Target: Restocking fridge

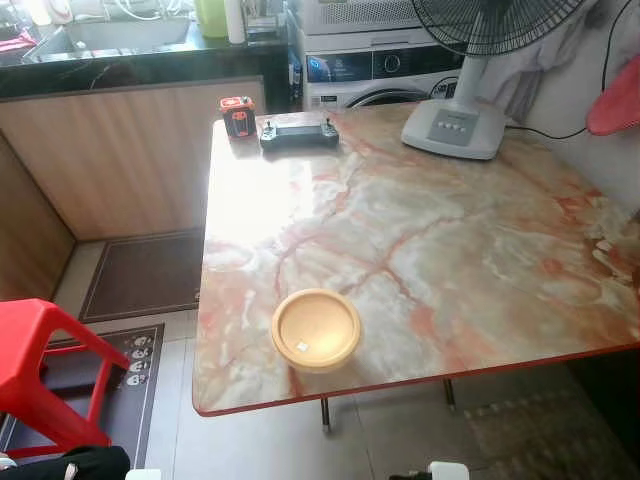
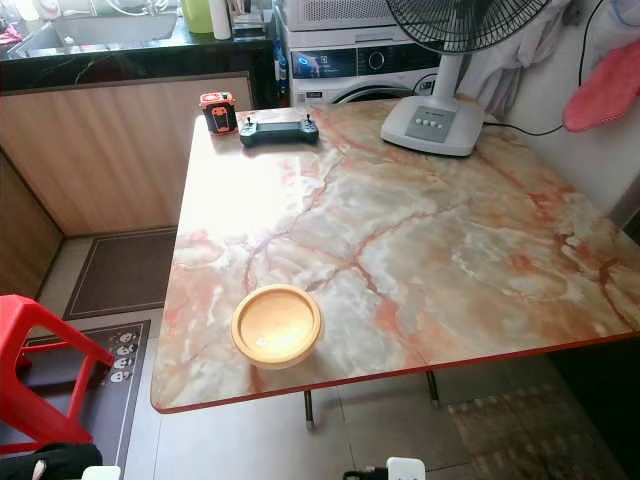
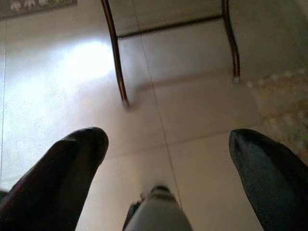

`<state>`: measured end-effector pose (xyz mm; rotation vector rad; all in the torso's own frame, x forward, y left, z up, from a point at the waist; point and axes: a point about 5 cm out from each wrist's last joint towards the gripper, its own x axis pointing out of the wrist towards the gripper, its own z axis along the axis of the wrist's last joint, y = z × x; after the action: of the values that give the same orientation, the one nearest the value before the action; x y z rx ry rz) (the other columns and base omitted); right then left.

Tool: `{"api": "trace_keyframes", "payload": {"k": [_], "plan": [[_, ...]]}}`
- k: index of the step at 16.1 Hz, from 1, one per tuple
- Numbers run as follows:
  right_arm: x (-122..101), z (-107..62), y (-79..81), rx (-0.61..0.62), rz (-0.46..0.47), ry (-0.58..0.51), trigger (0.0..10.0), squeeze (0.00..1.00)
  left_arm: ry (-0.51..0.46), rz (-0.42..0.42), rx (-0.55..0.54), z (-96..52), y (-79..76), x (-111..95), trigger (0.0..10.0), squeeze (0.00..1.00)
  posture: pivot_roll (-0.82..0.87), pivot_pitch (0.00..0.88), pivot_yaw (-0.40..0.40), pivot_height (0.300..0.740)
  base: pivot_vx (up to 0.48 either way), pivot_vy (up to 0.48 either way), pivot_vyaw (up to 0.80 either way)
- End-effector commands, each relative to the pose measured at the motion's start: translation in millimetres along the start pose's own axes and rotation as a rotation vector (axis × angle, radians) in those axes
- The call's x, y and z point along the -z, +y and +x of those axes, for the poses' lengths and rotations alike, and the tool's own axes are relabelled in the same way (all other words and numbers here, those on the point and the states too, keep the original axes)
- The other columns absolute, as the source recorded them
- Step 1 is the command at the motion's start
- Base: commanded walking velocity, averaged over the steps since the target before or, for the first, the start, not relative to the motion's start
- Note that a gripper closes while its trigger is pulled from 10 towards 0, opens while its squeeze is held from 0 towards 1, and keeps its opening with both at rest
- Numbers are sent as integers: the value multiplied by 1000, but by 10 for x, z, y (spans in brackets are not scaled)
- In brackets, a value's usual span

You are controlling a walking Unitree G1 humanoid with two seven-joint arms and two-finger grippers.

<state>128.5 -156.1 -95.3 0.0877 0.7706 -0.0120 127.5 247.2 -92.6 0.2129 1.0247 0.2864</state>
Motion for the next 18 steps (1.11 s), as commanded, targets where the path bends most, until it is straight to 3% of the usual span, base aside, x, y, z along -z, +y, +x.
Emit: {"api": "trace_keyframes", "payload": {"k": [1, 3, 5, 8, 10, 11, 12, 15, 16, 18], "plan": [[-746, 248, -407, 32, -19, -167, 10000, 0, 22, 9, 0, -6, 38, 55, 10000, 0, 40, 0, 7, 740, 0, 0, 0], [-1378, 339, -697, 45, -8, -267, 10000, 0, 28, 8, 0, -9, 46, 72, 10000, 0, 40, 0, 5, 740, 0, 0, 0], [-1476, 334, -746, 47, -32, -289, 10000, 0, 38, 4, 5, -13, 30, 92, 10000, 0, 43, 0, 2, 740, 0, 0, 0], [-1408, 346, -730, 41, -92, -231, 10000, 0, 47, -3, 10, -17, 15, 108, 10000, 0, 44, 0, -1, 740, 0, 0, 0], [-1184, 345, -682, -9, -215, -97, 10000, 0, 58, -5, 14, -24, 24, 142, 10000, 0, 39, 0, 3, 740, 0, 0, 0], [-1140, 340, -687, -5, -226, -74, 10000, 0, 60, -2, 15, -25, 26, 149, 10000, 0, 39, 0, 3, 740, 0, 0, 0], [-960, 301, -733, 3, -246, 10, 10000, 0, 70, -4, 13, -34, 44, 187, 10000, 0, 37, 0, 1, 740, 0, 0, 0], [-756, 238, -789, 26, -256, 84, 10000, 0, 79, -7, 12, -44, 61, 228, 10000, 0, 50, 0, 2, 740, 0, 0, 0], [-703, 219, -789, 40, -196, 75, 10000, 0, 83, -9, 10, -51, 75, 253, 10000, 0, 44, 0, 7, 740, 0, 0, 0], [-642, 200, -811, 85, -164, 91, 10000, 0, 97, -3, 15, -60, 82, 291, 10000, 0, 41, 0, 12, 740, 0, 0, 0]]}}
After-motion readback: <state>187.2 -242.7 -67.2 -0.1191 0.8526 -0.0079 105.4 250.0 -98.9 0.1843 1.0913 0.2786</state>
